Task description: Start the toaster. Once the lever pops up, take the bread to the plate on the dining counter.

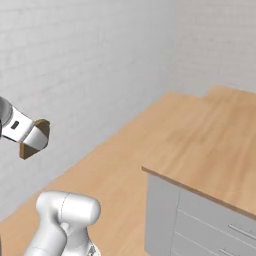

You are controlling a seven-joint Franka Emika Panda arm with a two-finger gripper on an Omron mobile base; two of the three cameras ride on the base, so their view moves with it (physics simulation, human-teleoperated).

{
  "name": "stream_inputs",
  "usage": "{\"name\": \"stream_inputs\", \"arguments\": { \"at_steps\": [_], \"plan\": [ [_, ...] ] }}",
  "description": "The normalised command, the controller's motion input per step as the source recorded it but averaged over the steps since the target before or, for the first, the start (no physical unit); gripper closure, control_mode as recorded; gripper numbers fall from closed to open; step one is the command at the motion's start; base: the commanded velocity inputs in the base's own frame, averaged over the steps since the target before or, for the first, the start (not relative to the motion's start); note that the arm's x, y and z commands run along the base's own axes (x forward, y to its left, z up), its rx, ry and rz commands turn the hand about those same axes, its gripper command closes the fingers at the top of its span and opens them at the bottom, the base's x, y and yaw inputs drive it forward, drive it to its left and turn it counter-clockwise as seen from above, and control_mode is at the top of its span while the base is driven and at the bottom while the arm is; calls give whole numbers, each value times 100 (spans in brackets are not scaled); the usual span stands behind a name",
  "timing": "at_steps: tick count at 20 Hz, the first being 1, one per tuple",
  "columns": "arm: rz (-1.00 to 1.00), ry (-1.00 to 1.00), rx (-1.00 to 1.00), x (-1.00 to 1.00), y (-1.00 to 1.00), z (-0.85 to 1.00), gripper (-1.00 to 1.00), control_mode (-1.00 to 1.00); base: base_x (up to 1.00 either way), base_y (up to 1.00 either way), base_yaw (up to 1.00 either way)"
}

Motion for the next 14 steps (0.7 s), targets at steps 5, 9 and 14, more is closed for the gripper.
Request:
{"name": "stream_inputs", "arguments": {
  "at_steps": [5, 9, 14],
  "plan": [
    [0, 0, 0, 0, 0, 0, 100, 100, 76, 89, -54],
    [0, 0, 0, 0, 0, 0, 100, 100, 100, 48, -52],
    [0, 0, 0, 0, 0, 0, 100, 100, 100, 28, -46]
  ]
}}
